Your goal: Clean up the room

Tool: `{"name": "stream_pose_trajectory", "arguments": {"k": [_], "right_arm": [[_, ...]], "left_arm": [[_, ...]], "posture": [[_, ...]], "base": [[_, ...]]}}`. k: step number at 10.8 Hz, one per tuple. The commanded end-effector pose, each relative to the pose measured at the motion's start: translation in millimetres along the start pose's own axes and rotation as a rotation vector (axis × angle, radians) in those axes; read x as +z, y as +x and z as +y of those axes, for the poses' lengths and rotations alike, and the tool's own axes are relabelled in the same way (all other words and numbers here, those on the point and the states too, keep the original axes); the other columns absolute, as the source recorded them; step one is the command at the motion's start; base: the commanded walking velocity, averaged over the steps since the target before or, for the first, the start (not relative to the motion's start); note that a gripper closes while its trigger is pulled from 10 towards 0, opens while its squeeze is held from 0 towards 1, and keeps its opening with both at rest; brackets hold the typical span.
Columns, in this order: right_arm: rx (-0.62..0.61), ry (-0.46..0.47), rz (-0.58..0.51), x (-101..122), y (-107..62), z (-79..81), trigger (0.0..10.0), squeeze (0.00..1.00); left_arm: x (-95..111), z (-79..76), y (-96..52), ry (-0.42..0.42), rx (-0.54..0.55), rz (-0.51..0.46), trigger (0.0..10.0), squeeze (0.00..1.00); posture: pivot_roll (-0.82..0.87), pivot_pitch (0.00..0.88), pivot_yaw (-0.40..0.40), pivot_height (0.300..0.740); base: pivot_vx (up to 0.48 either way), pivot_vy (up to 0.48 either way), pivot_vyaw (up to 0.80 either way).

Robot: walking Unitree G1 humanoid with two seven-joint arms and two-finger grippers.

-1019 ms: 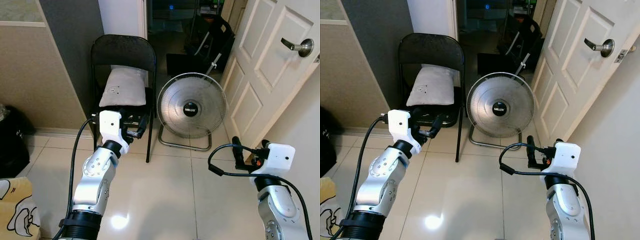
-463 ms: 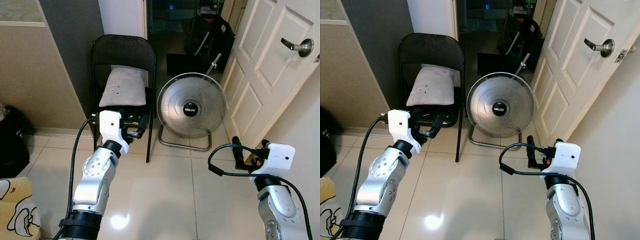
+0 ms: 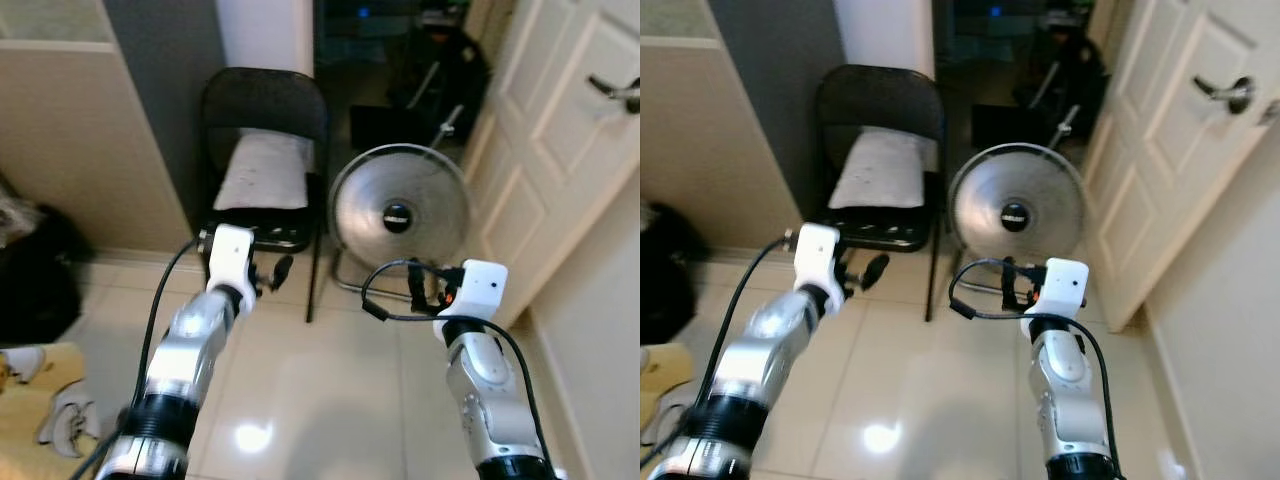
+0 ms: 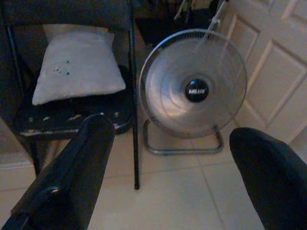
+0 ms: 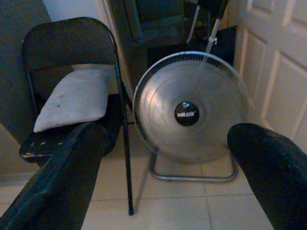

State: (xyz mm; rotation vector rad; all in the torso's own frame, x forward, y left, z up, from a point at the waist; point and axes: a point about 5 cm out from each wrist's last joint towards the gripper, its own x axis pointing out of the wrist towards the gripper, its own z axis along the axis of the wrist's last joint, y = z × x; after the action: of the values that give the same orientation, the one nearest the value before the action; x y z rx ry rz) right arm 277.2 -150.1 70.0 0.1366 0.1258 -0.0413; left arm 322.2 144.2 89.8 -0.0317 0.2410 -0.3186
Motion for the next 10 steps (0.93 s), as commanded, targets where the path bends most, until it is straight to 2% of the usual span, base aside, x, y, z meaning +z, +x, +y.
{"name": "stream_pose_trajectory", "arguments": {"k": [1, 2, 3, 4, 5, 6, 7, 8, 9, 10], "right_arm": [[-0.024, -0.013, -0.012, 0.0, -2.2, -4.6, 10.0, 0.0], [-0.067, -0.003, -0.027, 0.2, -10.6, -15.3, 10.0, 0.0], [-0.103, -0.028, -0.083, 3.3, -27.7, -32.9, 10.0, 0.0], [-0.158, -0.037, -0.134, 7.1, -34.4, -41.3, 10.0, 0.0], [-0.232, 0.004, -0.169, 13.6, -31.3, -48.4, 10.0, 0.0], [-0.282, 0.055, -0.18, 18.8, -27.9, -55.1, 10.0, 0.0], [-0.28, 0.042, -0.202, 24.0, -27.2, -56.4, 10.0, 0.0], [-0.216, -0.016, -0.249, 33.8, -25.4, -48.7, 10.0, 0.0], [-0.139, -0.094, -0.282, 40.4, -23.4, -37.7, 10.0, 0.0], [-0.113, -0.09, -0.227, 31.0, -18.4, -34.5, 10.0, 0.0]], "left_arm": [[2.5, -0.8, 1.1, -0.012, -0.017, -0.004, 10.0, 0.0], [6.1, 2.8, -3.8, -0.01, -0.014, -0.04, 10.0, 0.0], [18.5, 11.3, -17.2, 0.048, 0.011, -0.176, 10.0, 0.0], [21.4, 12.1, -21.1, 0.043, 0.059, -0.267, 10.0, 0.0], [17.7, 9.3, -15.8, -0.061, 0.096, -0.262, 10.0, 0.0], [20.4, 7.8, -15.7, -0.127, 0.128, -0.292, 10.0, 0.0], [23.5, 10.8, -19.2, -0.116, 0.153, -0.324, 10.0, 0.0], [25.8, 23.0, -23.7, -0.14, 0.221, -0.356, 10.0, 0.0], [23.4, 22.4, -22.0, -0.136, 0.217, -0.336, 10.0, 0.0], [14.2, 11.1, -14.3, -0.021, 0.148, -0.263, 10.0, 0.0]], "posture": [[-0.11, 0.0, 0.072, 0.74], [-0.12, 0.0, 0.073, 0.74], [-0.13, 0.0, 0.061, 0.74], [-0.13, 0.0, 0.037, 0.74], [-0.13, 0.0, 0.026, 0.74], [-0.13, 0.0, 0.023, 0.74], [-0.13, 0.0, 0.022, 0.74], [-0.13, 0.0, 0.022, 0.74], [-0.14, 0.0, 0.03, 0.74], [-0.14, 0.0, 0.03, 0.74]], "base": [[0.0, 0.0, 0.0], [0.0, 0.0, 0.0], [0.0, 0.0, 0.0], [0.0, 0.0, 0.0], [0.0, 0.0, 0.0], [0.0, 0.0, 0.0], [0.0, 0.0, 0.0], [0.0, 0.0, 0.0], [0.0, 0.0, 0.0], [0.0, 0.0, 0.0]]}}
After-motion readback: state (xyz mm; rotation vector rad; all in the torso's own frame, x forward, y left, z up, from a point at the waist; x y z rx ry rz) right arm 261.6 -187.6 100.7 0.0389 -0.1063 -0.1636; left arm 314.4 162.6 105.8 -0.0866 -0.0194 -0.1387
